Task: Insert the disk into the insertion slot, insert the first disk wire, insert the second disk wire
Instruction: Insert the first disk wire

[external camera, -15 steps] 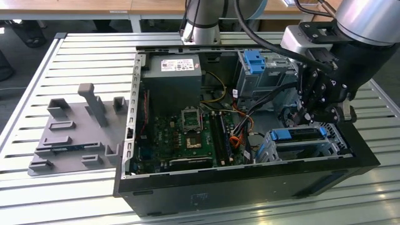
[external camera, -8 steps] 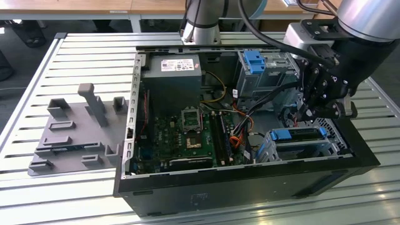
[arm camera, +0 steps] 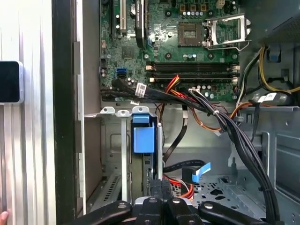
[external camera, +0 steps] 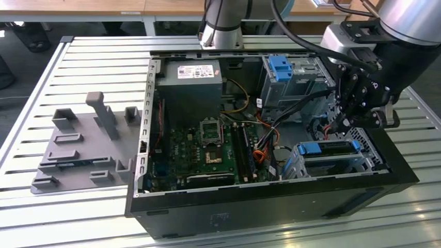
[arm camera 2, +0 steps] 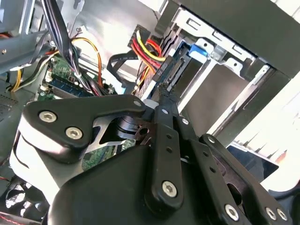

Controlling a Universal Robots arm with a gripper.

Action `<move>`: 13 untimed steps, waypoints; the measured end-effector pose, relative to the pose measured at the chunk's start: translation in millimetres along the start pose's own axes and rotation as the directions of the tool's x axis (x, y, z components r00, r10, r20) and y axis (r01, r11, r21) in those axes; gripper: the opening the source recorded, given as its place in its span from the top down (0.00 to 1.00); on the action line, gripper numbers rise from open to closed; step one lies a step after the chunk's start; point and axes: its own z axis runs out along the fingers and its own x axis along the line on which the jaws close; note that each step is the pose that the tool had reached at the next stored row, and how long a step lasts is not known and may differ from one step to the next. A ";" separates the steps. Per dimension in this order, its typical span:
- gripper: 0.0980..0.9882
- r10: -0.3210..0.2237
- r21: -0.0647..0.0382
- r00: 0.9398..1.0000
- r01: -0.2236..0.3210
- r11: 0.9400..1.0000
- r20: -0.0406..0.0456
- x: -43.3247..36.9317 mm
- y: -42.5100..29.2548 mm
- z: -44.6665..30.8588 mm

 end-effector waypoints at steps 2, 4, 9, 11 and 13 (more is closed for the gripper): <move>0.99 0.017 0.000 1.000 -0.017 1.000 0.000 -0.7 -0.5 0.6; 0.99 0.035 0.000 0.999 -0.035 0.999 -0.001 -1.2 -0.8 1.0; 0.98 0.076 0.001 0.997 -0.076 0.997 -0.001 -2.6 -1.3 1.9; 0.92 0.090 0.001 0.996 -0.090 0.996 -0.002 -3.3 -1.6 2.0; 0.85 0.102 0.001 0.995 -0.102 0.995 -0.002 -4.1 -2.2 2.1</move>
